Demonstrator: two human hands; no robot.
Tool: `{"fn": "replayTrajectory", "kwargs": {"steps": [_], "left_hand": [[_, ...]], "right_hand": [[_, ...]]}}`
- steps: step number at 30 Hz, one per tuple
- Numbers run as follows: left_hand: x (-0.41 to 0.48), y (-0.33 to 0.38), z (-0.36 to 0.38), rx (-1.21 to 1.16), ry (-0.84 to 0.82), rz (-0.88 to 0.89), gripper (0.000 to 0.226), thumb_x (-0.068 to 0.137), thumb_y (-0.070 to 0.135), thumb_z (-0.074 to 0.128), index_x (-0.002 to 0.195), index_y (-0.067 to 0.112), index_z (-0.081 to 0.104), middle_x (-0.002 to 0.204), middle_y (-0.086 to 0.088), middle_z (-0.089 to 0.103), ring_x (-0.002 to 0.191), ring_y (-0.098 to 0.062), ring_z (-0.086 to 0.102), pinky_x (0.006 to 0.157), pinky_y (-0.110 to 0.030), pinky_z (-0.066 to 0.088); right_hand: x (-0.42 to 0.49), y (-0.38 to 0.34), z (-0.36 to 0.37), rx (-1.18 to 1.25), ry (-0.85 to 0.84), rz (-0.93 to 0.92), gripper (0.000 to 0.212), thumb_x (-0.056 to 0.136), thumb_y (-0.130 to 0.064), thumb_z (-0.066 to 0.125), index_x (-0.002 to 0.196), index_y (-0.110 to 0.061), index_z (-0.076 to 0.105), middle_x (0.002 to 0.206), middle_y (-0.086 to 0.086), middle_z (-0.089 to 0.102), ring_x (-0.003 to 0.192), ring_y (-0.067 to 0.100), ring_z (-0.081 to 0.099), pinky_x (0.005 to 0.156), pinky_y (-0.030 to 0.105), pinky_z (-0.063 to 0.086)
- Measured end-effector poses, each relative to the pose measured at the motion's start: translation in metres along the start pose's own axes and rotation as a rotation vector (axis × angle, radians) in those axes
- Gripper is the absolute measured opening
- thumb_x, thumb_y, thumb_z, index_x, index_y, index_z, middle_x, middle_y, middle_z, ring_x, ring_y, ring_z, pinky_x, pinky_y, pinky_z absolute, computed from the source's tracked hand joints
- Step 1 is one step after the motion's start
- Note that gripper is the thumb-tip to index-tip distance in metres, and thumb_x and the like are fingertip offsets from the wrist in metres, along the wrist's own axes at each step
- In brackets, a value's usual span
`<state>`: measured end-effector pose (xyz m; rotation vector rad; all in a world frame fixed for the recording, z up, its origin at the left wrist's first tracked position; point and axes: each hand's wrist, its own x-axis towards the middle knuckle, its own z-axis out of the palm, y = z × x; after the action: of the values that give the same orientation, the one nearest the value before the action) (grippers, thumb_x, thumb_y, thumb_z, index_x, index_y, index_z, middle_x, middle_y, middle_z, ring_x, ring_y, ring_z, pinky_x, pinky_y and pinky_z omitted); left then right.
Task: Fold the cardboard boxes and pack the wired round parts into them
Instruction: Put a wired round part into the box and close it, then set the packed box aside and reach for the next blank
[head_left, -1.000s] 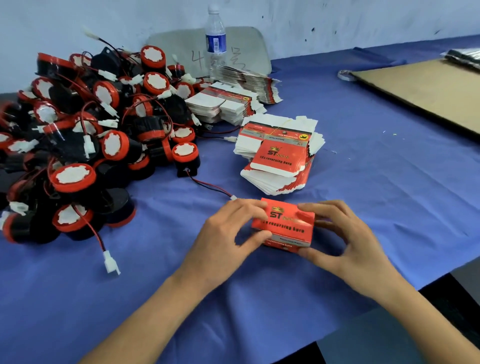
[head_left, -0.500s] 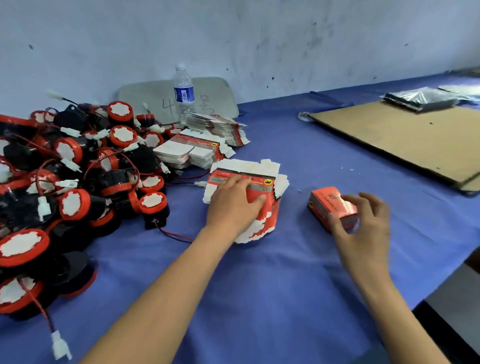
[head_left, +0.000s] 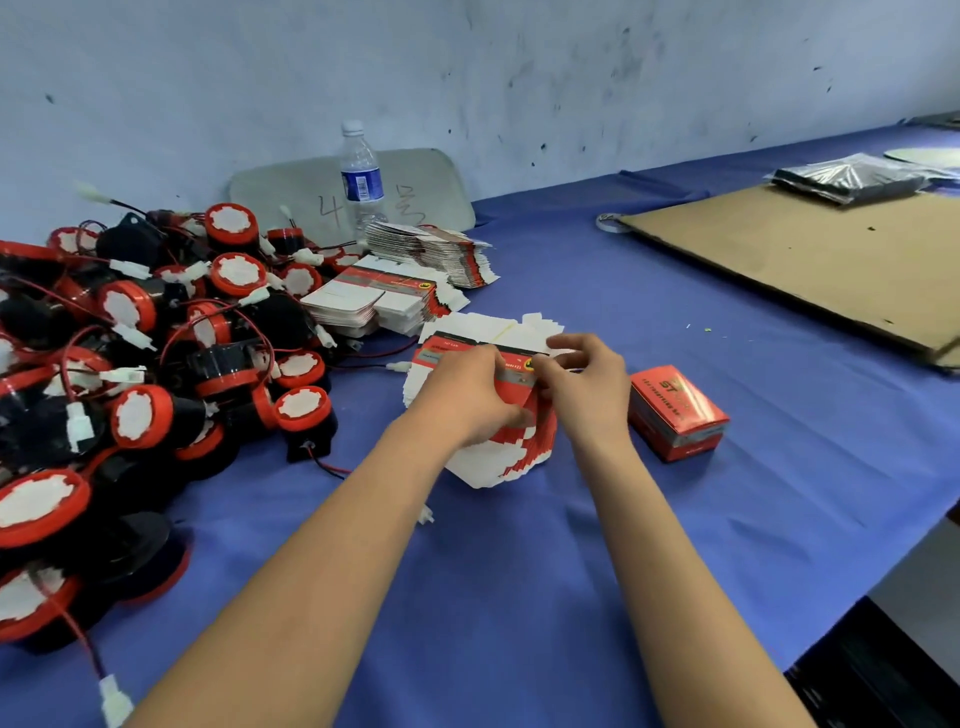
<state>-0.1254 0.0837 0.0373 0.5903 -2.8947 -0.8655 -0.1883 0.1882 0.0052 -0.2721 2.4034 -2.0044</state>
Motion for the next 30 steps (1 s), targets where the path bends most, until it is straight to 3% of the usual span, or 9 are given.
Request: {"fn": "replayTrajectory", "kwargs": {"steps": [4,7,9,11,15,20,24,28,30], "left_hand": [[0.003,-0.003,-0.011,-0.038,-0.053,0.018,0.060,0.071,0.033,0.083,0.124,0.020,0.057,0.121,0.002,0.060,0.098,-0.013,0.055,0.077,-0.024,0.042],[0.001,-0.003,-0.012,0.019,-0.078,0.034,0.059,0.076,0.033,0.078,0.129,0.021,0.055,0.126,0.001,0.057,0.099,-0.014,0.052,0.078,-0.023,0.040],[0.000,-0.002,-0.011,0.081,-0.084,0.038,0.053,0.080,0.033,0.073,0.127,0.021,0.053,0.127,0.000,0.056,0.096,-0.015,0.048,0.078,-0.025,0.039],[0.000,0.006,-0.008,0.165,-0.069,0.039,0.044,0.085,0.029,0.065,0.125,0.018,0.052,0.126,-0.006,0.056,0.098,-0.020,0.051,0.078,-0.029,0.041],[0.002,0.026,0.004,0.363,0.039,0.070,0.036,0.092,0.029,0.051,0.124,0.012,0.047,0.119,-0.018,0.059,0.108,-0.035,0.054,0.074,-0.034,0.037],[0.006,0.023,0.025,0.488,0.148,0.134,0.035,0.088,0.041,0.053,0.102,0.010,0.044,0.106,-0.024,0.062,0.098,-0.042,0.057,0.066,-0.036,0.033],[0.015,0.016,0.036,0.409,0.178,0.115,0.041,0.082,0.036,0.062,0.107,0.007,0.047,0.097,-0.026,0.063,0.087,-0.043,0.059,0.070,-0.043,0.047],[0.021,0.011,0.043,0.421,0.238,0.117,0.037,0.080,0.037,0.065,0.093,0.013,0.039,0.089,-0.025,0.063,0.077,-0.043,0.059,0.069,-0.047,0.052],[0.022,0.010,0.045,0.428,0.255,0.123,0.039,0.080,0.041,0.064,0.090,0.016,0.036,0.085,-0.023,0.063,0.074,-0.041,0.059,0.068,-0.047,0.053]], "right_hand": [[-0.003,0.004,0.002,0.062,0.035,-0.046,0.017,0.084,-0.018,0.068,0.101,-0.020,0.064,0.083,0.000,0.067,0.083,0.018,0.063,0.078,0.034,0.050],[0.008,0.011,-0.020,-0.347,0.275,-0.279,0.023,0.082,-0.032,0.072,0.103,-0.023,0.069,0.115,0.004,0.061,0.120,0.028,0.048,0.097,0.041,0.035],[0.017,0.020,-0.048,-0.749,0.248,-0.168,0.040,0.080,-0.042,0.070,0.118,-0.034,0.061,0.143,0.003,0.039,0.142,0.035,0.016,0.109,0.051,0.017],[0.019,0.029,-0.077,-0.874,0.041,0.053,0.046,0.086,-0.043,0.063,0.131,-0.041,0.050,0.149,0.007,0.032,0.142,0.038,0.017,0.111,0.053,0.018],[-0.005,0.045,-0.112,-0.655,-0.005,-0.091,0.050,0.088,-0.045,0.062,0.136,-0.040,0.048,0.119,0.005,0.054,0.111,0.022,0.051,0.088,0.029,0.040],[-0.025,0.068,-0.208,-0.301,0.454,-0.227,0.055,0.079,-0.046,0.067,0.131,-0.039,0.052,0.106,-0.013,0.058,0.095,-0.004,0.053,0.082,0.005,0.036],[0.002,0.103,-0.316,-0.357,0.813,0.083,0.053,0.089,-0.041,0.063,0.138,-0.029,0.046,0.127,0.007,0.056,0.116,0.024,0.054,0.091,0.027,0.038],[0.012,0.142,-0.359,-0.642,0.535,0.616,0.081,0.087,-0.066,0.050,0.151,-0.025,0.023,0.156,0.020,0.017,0.138,0.046,0.024,0.111,0.052,0.024],[0.007,0.149,-0.358,-0.723,0.335,0.623,0.093,0.077,-0.083,0.040,0.143,-0.018,0.039,0.150,0.017,0.033,0.128,0.040,0.038,0.105,0.052,0.033]]}}
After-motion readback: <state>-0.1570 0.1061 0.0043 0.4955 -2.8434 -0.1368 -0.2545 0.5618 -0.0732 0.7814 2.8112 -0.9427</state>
